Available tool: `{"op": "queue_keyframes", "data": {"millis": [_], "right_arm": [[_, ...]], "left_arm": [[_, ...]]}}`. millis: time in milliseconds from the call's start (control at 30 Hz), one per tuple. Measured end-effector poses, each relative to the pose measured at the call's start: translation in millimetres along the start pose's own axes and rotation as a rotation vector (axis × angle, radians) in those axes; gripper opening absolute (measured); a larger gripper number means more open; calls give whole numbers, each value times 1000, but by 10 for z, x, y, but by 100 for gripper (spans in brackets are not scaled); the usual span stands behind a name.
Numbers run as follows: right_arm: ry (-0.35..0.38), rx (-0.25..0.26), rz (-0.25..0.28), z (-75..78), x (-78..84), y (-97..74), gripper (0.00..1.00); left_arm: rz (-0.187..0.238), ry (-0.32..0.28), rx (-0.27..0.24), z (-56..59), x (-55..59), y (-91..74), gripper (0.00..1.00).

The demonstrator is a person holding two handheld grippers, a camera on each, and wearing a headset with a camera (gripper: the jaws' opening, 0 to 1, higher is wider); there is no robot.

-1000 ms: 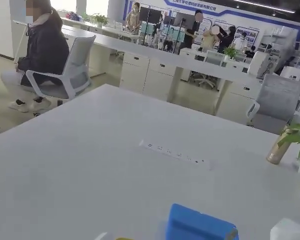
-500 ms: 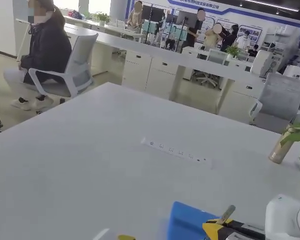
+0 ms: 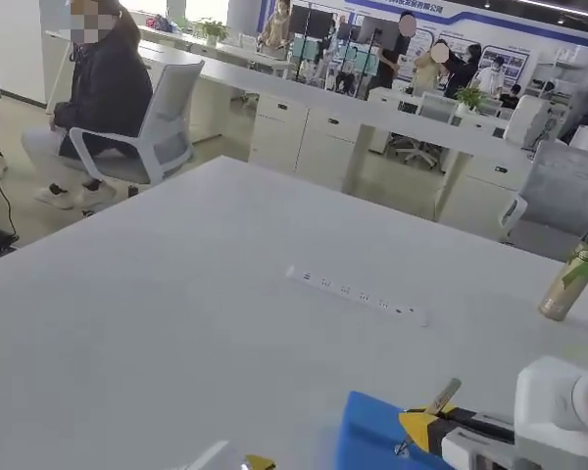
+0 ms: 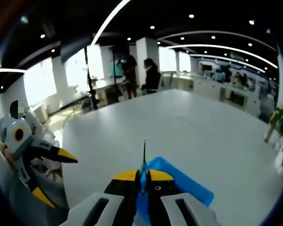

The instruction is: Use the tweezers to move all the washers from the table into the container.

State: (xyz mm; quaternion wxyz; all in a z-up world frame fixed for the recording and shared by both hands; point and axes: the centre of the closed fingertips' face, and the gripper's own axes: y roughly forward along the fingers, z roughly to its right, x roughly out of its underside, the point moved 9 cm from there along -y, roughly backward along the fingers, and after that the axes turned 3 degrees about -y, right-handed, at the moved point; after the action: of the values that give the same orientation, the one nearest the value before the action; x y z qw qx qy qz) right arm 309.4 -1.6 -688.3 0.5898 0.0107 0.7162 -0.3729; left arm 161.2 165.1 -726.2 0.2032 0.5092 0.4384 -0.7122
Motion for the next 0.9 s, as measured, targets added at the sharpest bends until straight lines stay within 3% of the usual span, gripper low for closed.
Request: {"op": "queue_keyframes", "data": {"millis": [900], "right_arm": [[19, 8, -38, 184, 47, 202, 3]], "left_arm": [[-4, -1, 6, -3, 11, 5, 70]]}}
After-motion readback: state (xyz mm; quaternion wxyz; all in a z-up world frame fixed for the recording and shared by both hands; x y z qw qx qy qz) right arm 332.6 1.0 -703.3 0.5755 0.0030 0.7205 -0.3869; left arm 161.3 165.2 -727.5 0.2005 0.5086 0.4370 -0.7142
